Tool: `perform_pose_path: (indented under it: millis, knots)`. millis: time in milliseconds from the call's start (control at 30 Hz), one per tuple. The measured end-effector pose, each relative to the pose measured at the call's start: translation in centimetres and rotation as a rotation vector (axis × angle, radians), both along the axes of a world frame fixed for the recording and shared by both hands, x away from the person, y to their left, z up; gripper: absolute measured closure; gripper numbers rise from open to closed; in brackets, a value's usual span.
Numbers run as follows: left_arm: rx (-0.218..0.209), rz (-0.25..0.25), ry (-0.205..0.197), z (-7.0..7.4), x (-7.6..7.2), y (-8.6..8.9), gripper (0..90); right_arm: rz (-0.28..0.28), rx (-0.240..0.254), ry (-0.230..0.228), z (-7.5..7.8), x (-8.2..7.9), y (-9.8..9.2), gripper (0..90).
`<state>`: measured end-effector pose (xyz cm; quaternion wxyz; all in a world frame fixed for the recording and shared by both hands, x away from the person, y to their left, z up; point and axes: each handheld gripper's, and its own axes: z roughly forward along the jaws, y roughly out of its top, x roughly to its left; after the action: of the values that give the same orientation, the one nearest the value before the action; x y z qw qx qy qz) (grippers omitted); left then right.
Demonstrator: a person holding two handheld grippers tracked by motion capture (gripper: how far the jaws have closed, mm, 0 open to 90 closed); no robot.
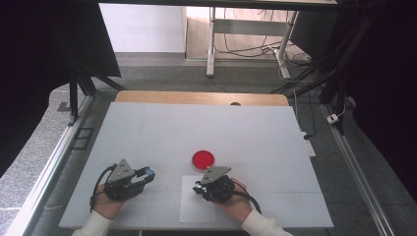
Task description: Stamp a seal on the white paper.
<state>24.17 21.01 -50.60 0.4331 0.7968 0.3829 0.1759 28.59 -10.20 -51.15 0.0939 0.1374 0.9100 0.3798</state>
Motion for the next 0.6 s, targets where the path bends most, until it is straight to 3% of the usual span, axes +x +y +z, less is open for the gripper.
perform_pose_path:
  millis: [233,600]
  knots:
    - [0.0,0.002,-0.002,0.03,-0.04,-0.05,65.2,0.005,-0.017,-0.019,0.01,-0.09,0.01,75.7]
    - [0.001,0.001,-0.003,0.06,-0.07,-0.09,65.2,0.0,0.022,-0.002,-0.28,-0.08,-0.26,75.8]
